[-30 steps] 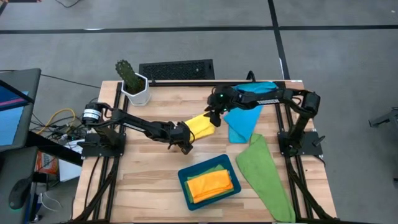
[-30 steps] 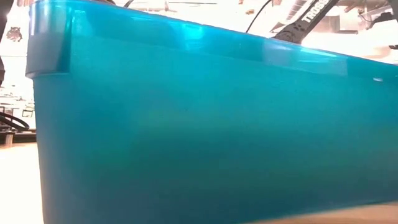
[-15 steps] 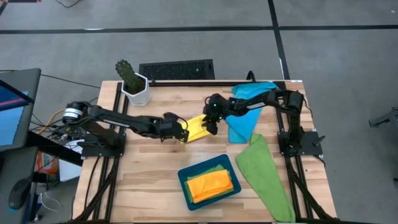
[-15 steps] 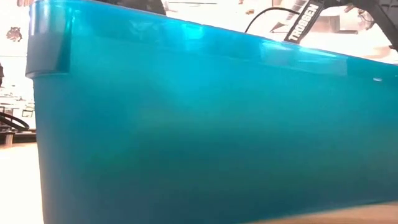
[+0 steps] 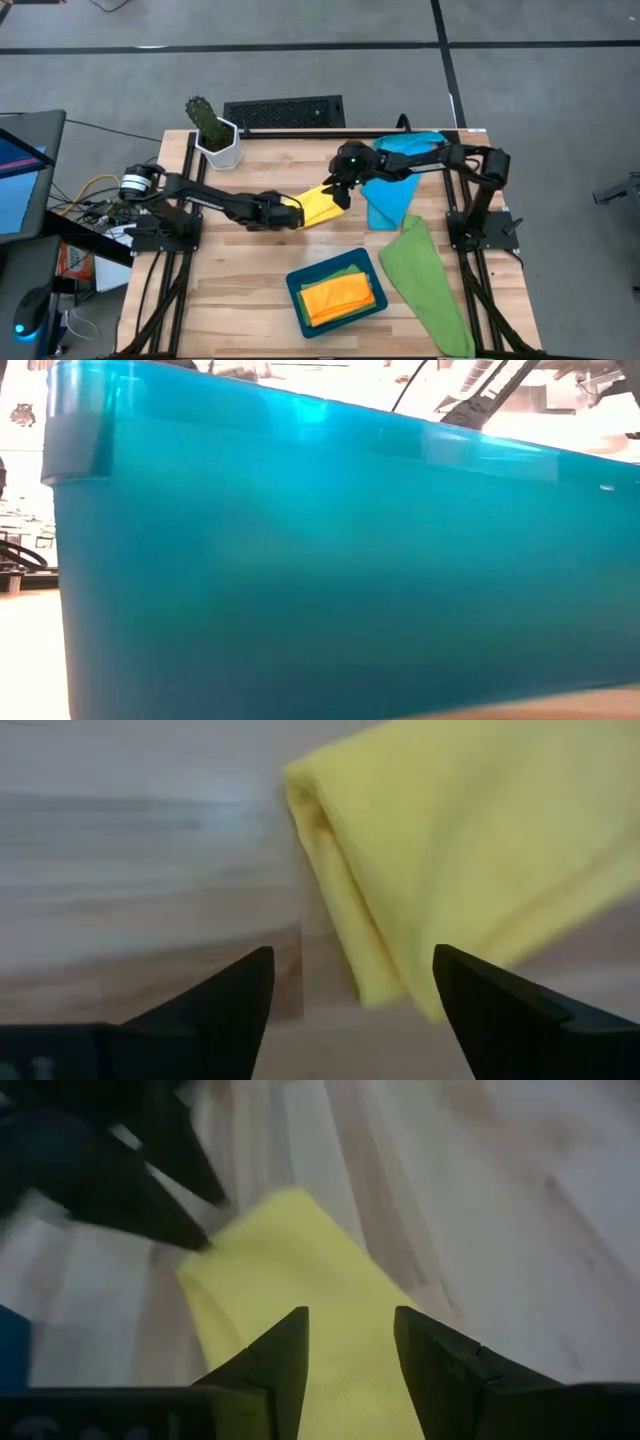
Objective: Fold microfiber towels
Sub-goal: Put the folded yellow microfiber towel into the blue bin
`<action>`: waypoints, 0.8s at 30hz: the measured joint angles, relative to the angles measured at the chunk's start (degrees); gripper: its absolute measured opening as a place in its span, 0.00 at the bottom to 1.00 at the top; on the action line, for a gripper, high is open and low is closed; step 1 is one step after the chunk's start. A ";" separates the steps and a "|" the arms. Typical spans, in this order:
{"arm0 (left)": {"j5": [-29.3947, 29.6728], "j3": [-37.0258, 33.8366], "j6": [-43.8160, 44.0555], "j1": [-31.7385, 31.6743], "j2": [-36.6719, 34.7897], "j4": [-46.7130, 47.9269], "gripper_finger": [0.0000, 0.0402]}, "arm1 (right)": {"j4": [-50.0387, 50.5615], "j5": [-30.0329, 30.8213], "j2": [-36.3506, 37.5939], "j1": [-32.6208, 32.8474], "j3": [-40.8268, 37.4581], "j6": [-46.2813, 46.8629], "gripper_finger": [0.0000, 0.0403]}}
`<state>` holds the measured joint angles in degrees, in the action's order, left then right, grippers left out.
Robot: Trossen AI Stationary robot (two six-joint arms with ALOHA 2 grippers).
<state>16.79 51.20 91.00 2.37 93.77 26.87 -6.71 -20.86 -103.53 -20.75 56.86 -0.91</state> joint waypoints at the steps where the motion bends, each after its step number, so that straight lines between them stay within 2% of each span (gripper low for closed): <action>1: 0.18 0.00 0.34 -0.45 0.74 -0.59 0.67 | 0.20 -0.03 0.96 0.00 0.00 -0.01 0.43; 6: 1.43 0.06 -0.79 -3.11 3.13 -7.28 0.65 | 0.87 -0.03 4.42 0.00 0.02 -0.02 0.43; 13: -4.51 0.70 -1.03 -5.84 9.91 -14.88 0.64 | 3.78 -0.05 6.46 0.00 0.07 -0.51 0.43; 16: -5.07 0.72 0.55 -6.55 11.62 -19.08 0.60 | 6.75 -0.22 6.95 0.00 0.05 -0.83 0.43; 20: -7.07 0.49 0.57 -7.79 12.32 -21.71 0.44 | 9.89 -0.24 8.34 -0.03 0.04 -1.22 0.43; 24: -7.13 0.26 -2.92 -8.84 12.64 -21.69 0.17 | 12.73 -0.24 10.99 -0.04 0.04 -1.20 0.43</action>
<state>9.66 51.46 88.09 -6.47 106.41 5.17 6.02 -21.10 -92.54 -20.80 56.90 -2.11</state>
